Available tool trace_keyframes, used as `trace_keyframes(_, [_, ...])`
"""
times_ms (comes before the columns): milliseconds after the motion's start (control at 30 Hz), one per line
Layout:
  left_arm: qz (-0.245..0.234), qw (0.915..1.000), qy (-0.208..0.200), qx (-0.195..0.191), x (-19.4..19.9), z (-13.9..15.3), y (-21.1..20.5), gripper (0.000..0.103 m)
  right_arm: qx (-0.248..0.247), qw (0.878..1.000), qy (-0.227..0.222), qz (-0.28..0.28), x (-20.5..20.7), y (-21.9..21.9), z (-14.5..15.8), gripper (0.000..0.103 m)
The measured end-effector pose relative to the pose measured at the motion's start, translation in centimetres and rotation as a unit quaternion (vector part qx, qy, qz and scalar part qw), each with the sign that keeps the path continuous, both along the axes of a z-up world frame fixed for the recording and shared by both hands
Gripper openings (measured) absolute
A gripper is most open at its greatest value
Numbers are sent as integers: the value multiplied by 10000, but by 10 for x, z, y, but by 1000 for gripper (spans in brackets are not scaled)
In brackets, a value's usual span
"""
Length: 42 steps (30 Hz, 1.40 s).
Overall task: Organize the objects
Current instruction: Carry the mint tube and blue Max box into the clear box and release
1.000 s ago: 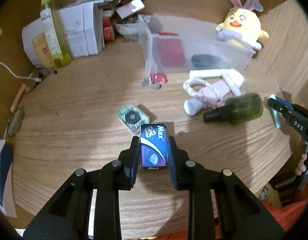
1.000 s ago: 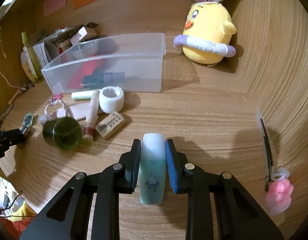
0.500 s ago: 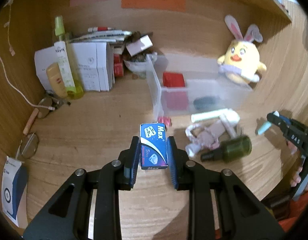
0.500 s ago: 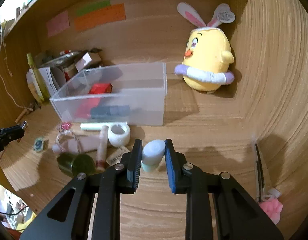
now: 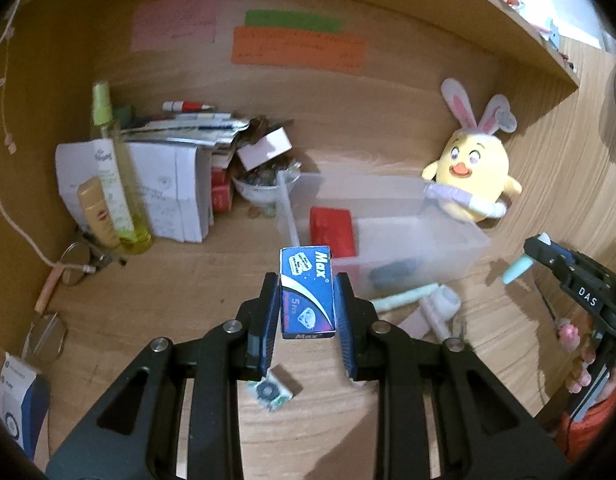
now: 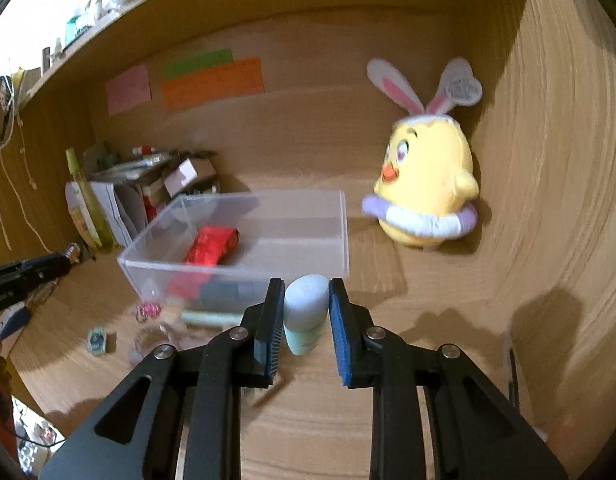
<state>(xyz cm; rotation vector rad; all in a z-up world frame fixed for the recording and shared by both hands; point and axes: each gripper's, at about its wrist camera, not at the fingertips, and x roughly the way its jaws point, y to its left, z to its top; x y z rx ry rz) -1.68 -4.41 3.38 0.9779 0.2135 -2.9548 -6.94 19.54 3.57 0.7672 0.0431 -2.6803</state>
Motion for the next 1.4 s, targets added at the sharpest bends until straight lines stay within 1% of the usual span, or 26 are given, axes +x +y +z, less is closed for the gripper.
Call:
trace_keyframes(233, [-102, 9998, 142, 27, -18, 7, 8, 27, -48, 9995, 306, 96, -14, -13, 21, 20])
trace_keyframes(400, [-82, 9996, 239, 95, -32, 11, 9, 27, -77, 9990, 422, 115, -26, -21, 31, 20])
trace_keyframes(633, [-108, 9995, 259, 165, -55, 13, 10, 27, 46, 9988, 480, 85, -49, -30, 36, 20])
trace_keyframes(800, [-140, 9994, 71, 294, -77, 5, 8, 27, 253, 9990, 355, 82, -67, -39, 27, 20])
trace_keyframes(1000, [-248, 9985, -224, 444, -104, -9, 8, 27, 602, 9980, 183, 68, -82, -51, 8, 20])
trace_keyframes(1267, [-349, 9967, -557, 470, -127, -28, 11, 27, 973, 9952, 55, 17, -95, -62, -9, 20])
trace_keyframes(1400, [-506, 9947, -725, 528, -136, -36, 15, 27, 1108, 9938, -17, 47, -99, -69, -16, 20])
